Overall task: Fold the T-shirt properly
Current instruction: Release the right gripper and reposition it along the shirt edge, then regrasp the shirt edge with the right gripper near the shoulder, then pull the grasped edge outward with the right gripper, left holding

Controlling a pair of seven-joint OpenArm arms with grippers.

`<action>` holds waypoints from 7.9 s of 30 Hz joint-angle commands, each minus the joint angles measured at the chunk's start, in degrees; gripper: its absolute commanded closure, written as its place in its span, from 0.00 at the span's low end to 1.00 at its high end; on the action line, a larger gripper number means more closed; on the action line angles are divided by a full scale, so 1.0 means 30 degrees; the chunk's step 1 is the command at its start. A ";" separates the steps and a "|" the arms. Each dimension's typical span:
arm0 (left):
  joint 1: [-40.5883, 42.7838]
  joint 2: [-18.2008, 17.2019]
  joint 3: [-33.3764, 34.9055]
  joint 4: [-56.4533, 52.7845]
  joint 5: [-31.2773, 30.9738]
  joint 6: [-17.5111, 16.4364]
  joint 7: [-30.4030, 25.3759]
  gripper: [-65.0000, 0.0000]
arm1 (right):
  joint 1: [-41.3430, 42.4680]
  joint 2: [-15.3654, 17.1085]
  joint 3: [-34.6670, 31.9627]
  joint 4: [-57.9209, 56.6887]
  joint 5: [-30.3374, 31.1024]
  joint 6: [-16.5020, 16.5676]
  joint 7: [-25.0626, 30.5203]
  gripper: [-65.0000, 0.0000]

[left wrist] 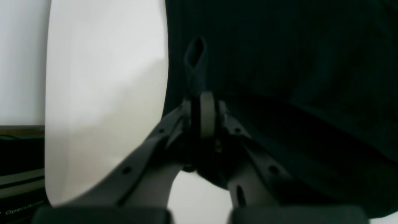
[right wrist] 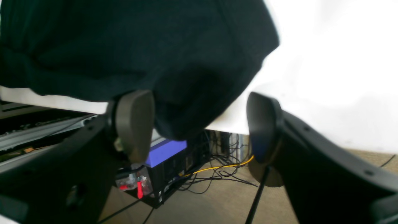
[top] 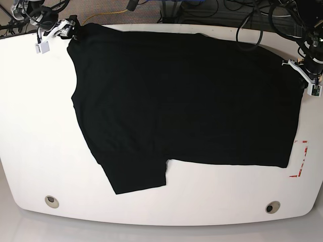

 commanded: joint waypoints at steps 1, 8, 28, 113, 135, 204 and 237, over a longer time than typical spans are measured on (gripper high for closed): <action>-0.0092 -0.0355 -0.0114 0.0312 -0.0166 0.0047 -0.0357 1.00 | -0.0150 0.0257 0.0114 0.0126 -0.0024 0.0014 0.0056 0.31; -0.0092 -0.0355 -0.0085 0.0312 -0.0166 0.0047 -0.0387 1.00 | -0.0209 -0.0241 0.0143 0.0243 0.0122 0.0043 -0.0940 0.40; -0.0092 -0.0355 -0.0085 0.0341 -0.0166 0.0047 -0.0387 1.00 | -0.0209 -0.0271 -0.1498 0.0653 0.0357 0.0073 -0.1028 1.00; -0.6919 -0.2700 0.1116 -0.9388 0.1094 0.0413 -0.2555 0.38 | 0.4832 0.1839 -0.2377 -0.0402 0.2818 0.0879 -0.1438 0.09; -0.6773 -0.1205 0.1263 -0.8626 0.1211 0.0354 -0.2526 0.39 | 0.4714 -0.1355 -0.5776 -0.0402 -0.1196 0.0879 -0.0559 0.22; -0.6363 -0.1293 0.1234 -0.8596 0.1270 0.0472 -0.2526 0.39 | 1.0165 0.0931 -0.5952 -0.3332 0.7595 0.0879 -0.1878 1.00; -0.6363 -0.1205 0.1234 -0.8596 0.1270 0.0501 -0.2526 0.39 | 1.4971 0.2777 -0.5981 -1.1596 0.7565 0.0879 0.0056 0.15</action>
